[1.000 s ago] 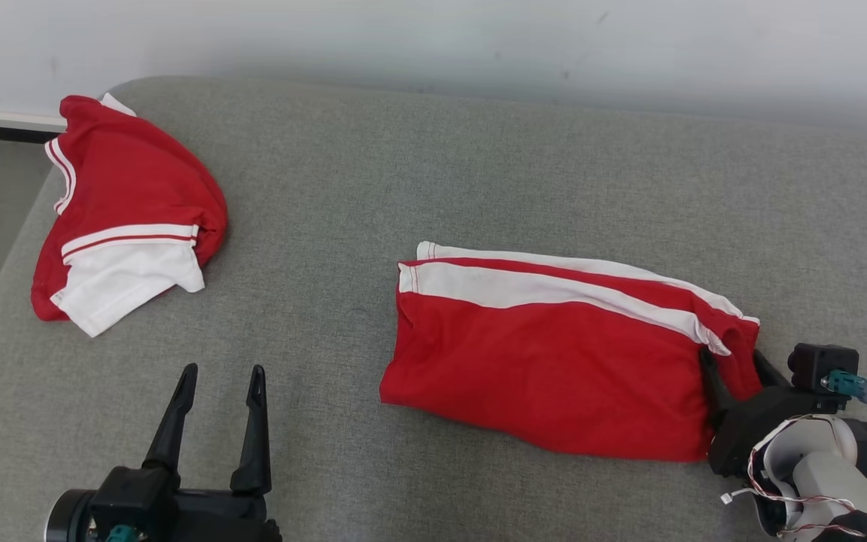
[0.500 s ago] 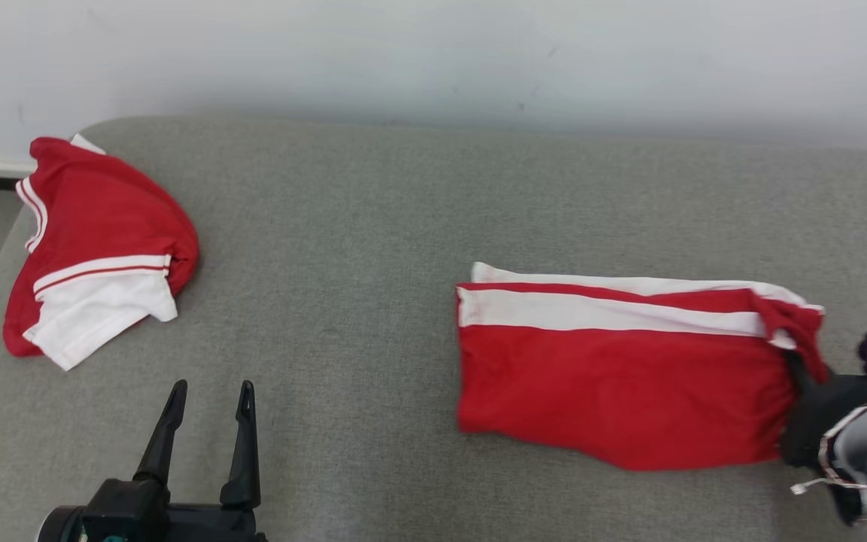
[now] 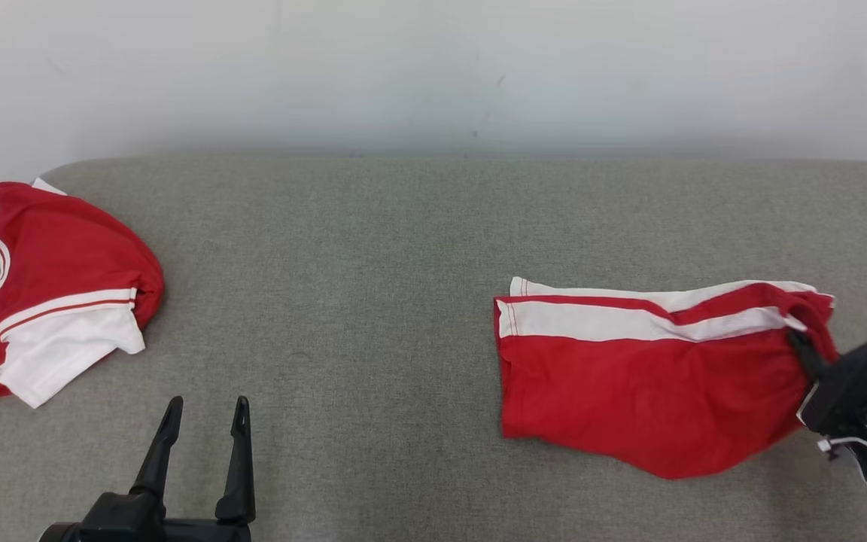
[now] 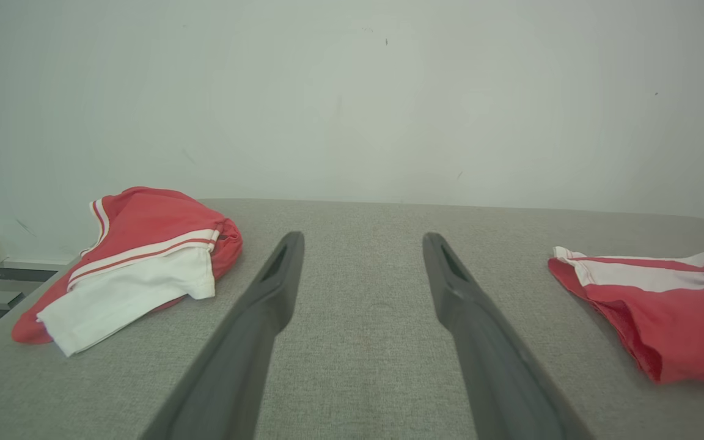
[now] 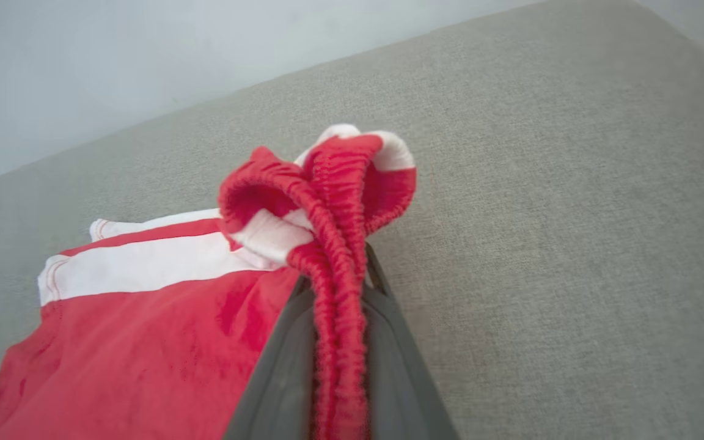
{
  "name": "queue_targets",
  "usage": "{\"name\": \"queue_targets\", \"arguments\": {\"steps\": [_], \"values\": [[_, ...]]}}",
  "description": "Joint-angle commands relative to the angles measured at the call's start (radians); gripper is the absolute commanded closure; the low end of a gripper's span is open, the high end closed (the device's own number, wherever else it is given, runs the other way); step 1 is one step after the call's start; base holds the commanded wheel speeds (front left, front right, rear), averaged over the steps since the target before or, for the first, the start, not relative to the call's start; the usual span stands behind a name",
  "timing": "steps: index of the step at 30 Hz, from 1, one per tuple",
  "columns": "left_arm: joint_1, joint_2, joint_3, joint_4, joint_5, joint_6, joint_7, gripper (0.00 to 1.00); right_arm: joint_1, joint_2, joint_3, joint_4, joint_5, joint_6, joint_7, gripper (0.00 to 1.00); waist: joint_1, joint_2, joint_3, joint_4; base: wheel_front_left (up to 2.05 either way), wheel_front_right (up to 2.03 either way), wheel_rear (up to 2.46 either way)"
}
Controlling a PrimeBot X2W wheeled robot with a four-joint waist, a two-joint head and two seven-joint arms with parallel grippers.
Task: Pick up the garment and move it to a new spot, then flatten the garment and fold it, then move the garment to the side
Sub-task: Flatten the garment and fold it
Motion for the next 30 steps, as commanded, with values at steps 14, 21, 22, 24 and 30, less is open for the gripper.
{"name": "queue_targets", "arguments": {"steps": [14,21,22,24,30], "values": [[-0.002,-0.002,-0.022,0.007,-0.014,0.008,-0.001,0.00,-0.081,0.160,-0.034,-0.118,0.194,-0.002,0.324,1.00,0.0001,0.0000,0.002,0.009,0.00,0.00,0.00],[-0.027,-0.001,-0.058,0.018,-0.033,0.018,-0.001,0.00,-0.128,0.270,-0.026,-0.078,0.130,-0.002,0.358,1.00,0.0001,0.0000,0.024,0.046,0.00,0.00,0.00],[-0.032,-0.001,-0.063,0.020,-0.035,0.020,-0.001,0.00,-0.133,0.282,-0.029,-0.066,0.118,-0.002,0.356,1.00,0.0001,0.0000,0.027,0.052,0.00,0.00,0.00],[-0.037,-0.002,-0.069,0.024,-0.041,0.025,-0.001,0.00,-0.139,0.305,-0.037,-0.041,0.096,-0.002,0.345,1.00,0.0001,0.0000,0.033,0.062,0.00,0.00,0.00],[-0.046,-0.002,-0.072,0.030,-0.046,0.028,-0.001,0.00,-0.152,0.348,-0.044,0.020,0.020,-0.002,0.285,0.00,0.0001,0.0000,0.040,0.078,0.00,0.00,0.00]]}}
